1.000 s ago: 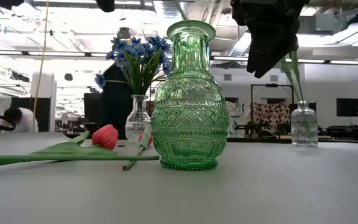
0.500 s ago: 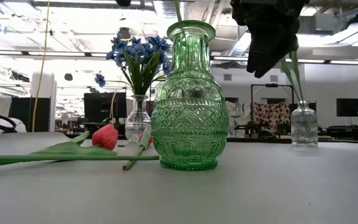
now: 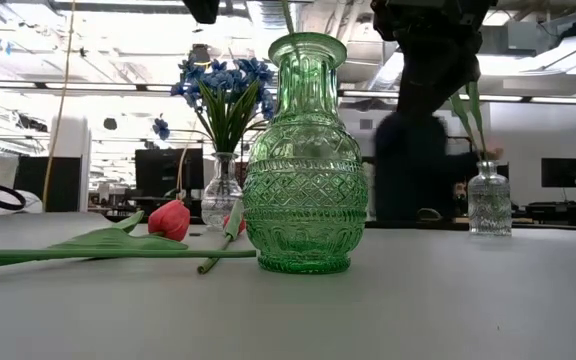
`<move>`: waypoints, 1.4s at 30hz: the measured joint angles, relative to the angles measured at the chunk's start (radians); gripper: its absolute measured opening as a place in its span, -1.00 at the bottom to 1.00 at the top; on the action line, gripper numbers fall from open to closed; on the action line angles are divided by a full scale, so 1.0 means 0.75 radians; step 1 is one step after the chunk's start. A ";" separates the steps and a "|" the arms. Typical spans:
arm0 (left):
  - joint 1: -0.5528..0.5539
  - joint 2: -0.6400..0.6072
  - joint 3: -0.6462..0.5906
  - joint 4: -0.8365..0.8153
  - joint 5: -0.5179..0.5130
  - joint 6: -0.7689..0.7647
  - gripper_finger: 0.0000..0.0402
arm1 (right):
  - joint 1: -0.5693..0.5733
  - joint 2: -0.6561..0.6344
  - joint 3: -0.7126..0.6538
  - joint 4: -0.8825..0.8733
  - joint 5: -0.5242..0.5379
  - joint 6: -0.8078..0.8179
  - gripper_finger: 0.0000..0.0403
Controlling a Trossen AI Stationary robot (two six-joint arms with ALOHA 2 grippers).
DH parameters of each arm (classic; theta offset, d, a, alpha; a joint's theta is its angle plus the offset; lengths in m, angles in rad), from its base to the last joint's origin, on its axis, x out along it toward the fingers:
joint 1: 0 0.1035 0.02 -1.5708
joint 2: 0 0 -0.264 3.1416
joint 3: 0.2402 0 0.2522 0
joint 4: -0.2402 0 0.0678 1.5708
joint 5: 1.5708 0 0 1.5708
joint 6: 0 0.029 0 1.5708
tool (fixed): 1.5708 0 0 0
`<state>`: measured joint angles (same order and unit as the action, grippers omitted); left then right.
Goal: Sort flowers into vase by color
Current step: Put the left pink tulip into the green vase, then put the top pink tulip into the green vase
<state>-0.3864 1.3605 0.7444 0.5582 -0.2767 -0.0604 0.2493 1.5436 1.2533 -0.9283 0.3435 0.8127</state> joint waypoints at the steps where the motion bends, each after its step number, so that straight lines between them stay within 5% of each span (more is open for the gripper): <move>1: 0.000 0.000 0.000 -0.005 0.013 0.000 -0.51 | 0.000 0.000 0.000 0.000 0.000 0.000 0.13; 9: 0.000 0.000 0.000 -0.150 0.023 -0.040 -0.30 | 0.000 0.000 0.000 0.000 0.000 0.000 0.13; 31: 0.000 -0.002 0.000 -0.609 0.009 -0.288 -0.29 | 0.000 0.000 0.000 -0.001 -0.001 0.000 0.13; 42: 0.040 -0.002 0.000 -0.922 -0.236 -0.752 -0.29 | 0.000 0.000 0.000 0.000 -0.001 0.000 0.13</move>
<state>-0.3567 1.3594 0.7444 -0.1334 -0.4538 -0.6242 0.2493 1.5436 1.2533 -0.9284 0.3428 0.8127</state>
